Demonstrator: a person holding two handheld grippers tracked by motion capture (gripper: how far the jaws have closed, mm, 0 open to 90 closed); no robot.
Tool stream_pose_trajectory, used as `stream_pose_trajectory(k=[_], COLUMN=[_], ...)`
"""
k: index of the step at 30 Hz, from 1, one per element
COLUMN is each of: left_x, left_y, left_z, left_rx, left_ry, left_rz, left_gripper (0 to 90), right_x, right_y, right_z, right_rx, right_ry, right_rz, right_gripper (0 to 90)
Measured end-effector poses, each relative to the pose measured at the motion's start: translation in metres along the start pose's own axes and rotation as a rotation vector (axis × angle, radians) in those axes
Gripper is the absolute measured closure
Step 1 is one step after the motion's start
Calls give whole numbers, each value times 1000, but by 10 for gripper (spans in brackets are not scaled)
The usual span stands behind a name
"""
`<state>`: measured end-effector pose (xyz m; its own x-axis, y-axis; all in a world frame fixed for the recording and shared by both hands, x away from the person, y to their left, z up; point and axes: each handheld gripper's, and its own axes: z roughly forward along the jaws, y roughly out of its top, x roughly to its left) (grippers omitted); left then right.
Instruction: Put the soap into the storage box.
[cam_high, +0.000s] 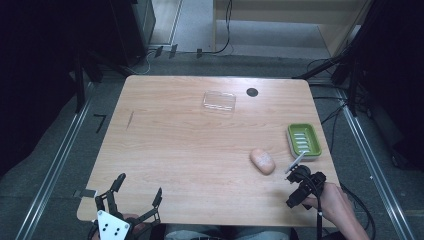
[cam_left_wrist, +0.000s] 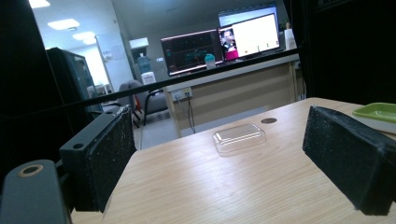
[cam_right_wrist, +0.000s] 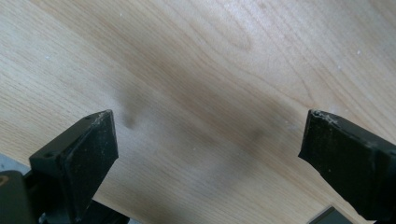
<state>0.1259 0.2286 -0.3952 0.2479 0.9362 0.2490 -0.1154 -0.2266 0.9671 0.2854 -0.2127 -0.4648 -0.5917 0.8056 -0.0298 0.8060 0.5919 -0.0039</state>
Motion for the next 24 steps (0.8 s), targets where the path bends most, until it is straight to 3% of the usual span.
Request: stream_pose_trajectory(k=[7, 11, 15, 24], left_x=[-2, 1, -1, 1], left_y=[1, 1, 1, 0], left_z=[3, 1, 2, 3], left_rx=[21, 12, 18, 17], left_ry=[-24, -2, -21, -14], left_rz=[4, -20, 2, -15], left_gripper=[99, 99, 99, 99], right_x=[1, 1, 3, 14], right_y=[-1, 1, 4, 24], right_z=[-1, -4, -4, -9], right_rx=[0, -3, -8, -14], right_ry=[-8, -18, -21, -28], right_rz=[0, -4, -24, -71], right_gripper=[46, 48, 51, 52])
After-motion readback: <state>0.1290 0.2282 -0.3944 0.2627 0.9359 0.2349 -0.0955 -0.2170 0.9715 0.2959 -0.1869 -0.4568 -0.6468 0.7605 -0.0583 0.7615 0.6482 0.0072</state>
